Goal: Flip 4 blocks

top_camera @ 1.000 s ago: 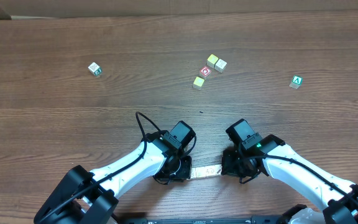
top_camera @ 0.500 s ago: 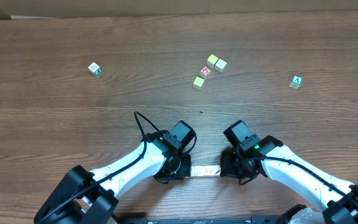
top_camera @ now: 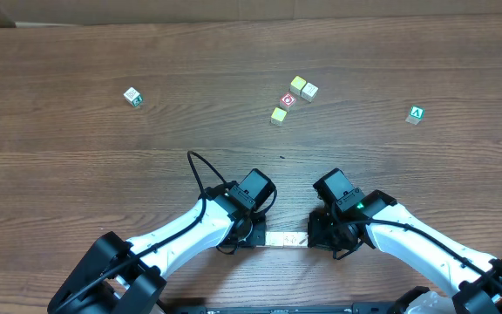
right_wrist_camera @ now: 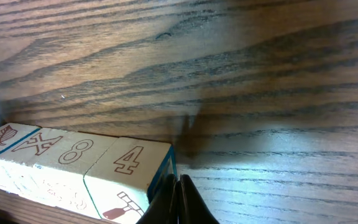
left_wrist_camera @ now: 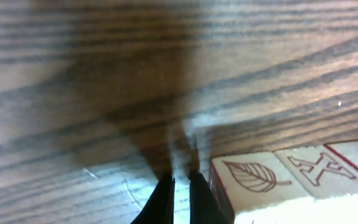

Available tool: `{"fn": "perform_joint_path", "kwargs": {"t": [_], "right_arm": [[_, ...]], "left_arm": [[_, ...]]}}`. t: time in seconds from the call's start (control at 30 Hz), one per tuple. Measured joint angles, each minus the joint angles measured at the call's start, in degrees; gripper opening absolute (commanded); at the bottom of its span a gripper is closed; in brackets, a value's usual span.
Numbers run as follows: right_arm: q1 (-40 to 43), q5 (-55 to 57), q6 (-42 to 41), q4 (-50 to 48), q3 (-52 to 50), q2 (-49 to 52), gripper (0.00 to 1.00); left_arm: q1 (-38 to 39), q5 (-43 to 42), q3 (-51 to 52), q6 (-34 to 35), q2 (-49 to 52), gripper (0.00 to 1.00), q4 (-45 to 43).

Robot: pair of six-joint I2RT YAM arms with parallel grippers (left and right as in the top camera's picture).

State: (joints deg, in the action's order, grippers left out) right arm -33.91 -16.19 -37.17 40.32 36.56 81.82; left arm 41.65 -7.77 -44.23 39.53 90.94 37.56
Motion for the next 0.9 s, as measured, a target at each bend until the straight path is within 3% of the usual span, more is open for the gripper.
{"fn": "perform_joint_path", "kwargs": {"t": [0.9], "right_arm": [[-0.26, -0.17, -4.85, 0.96, -0.04, 0.0, 0.04]], "left_arm": [[1.88, 2.19, 0.0, -6.75, 0.0, 0.04, -2.51]]}}
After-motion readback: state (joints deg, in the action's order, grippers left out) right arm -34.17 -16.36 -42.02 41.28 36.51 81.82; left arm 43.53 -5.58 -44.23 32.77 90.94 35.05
